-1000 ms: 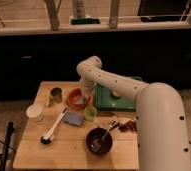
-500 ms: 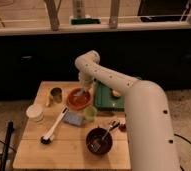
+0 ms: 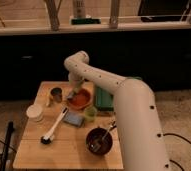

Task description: Wipe red bowl with towel

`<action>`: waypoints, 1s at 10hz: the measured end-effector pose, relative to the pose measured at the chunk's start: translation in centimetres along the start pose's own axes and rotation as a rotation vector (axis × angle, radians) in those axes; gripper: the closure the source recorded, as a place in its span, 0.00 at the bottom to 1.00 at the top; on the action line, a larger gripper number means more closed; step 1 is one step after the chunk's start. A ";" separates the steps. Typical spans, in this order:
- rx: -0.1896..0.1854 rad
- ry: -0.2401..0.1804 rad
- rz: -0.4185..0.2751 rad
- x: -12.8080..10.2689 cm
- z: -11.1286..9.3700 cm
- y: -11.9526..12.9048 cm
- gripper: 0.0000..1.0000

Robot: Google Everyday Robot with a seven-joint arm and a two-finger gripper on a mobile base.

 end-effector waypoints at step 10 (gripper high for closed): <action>-0.067 0.045 0.096 4.1 -1.3 7.5 1.00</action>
